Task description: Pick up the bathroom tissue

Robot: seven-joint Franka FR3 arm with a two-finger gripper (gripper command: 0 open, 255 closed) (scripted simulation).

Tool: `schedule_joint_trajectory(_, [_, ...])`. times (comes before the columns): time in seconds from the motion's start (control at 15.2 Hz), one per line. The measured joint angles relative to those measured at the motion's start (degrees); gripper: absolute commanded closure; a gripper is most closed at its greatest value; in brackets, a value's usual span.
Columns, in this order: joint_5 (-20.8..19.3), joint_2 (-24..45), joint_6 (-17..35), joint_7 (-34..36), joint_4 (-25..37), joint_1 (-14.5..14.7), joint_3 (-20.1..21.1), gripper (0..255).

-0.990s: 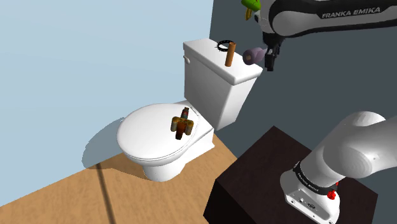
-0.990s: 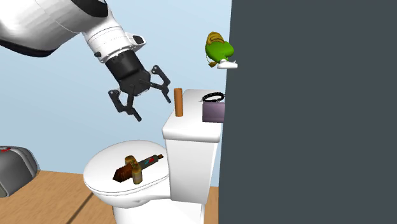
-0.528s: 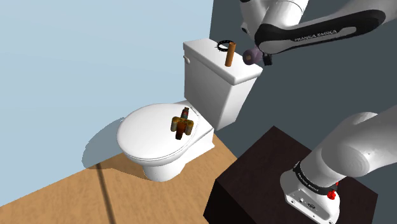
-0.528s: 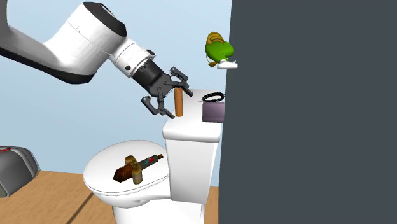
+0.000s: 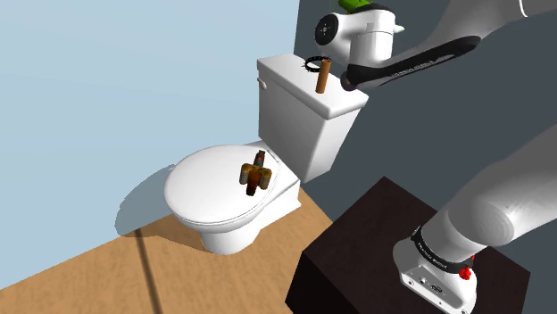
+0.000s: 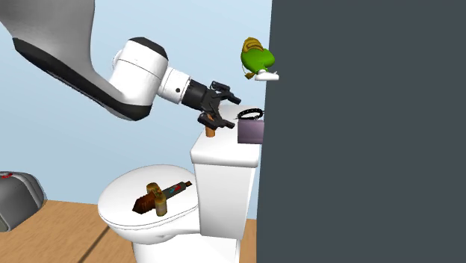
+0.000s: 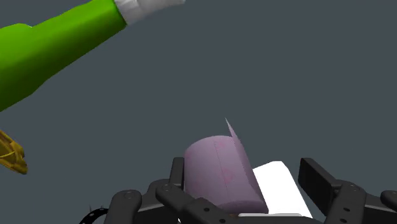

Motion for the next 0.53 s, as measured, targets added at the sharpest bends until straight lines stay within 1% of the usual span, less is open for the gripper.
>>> schedule_joint_trajectory(0.07, [-2.81, 1.35, 0.76, -0.33, 0.53, -0.33, -0.14, 0])
schedule_joint_trajectory(0.13, [-4.58, 2.31, 1.40, -0.15, 0.68, -0.59, -0.31, 0])
schedule_joint_trajectory(0.2, [-5.54, 2.75, 1.66, 0.30, 0.40, -0.65, -0.32, 0])
schedule_joint_trajectory(0.53, [-7.67, 5.16, 2.50, 3.39, -0.38, -0.79, -0.35, 0])
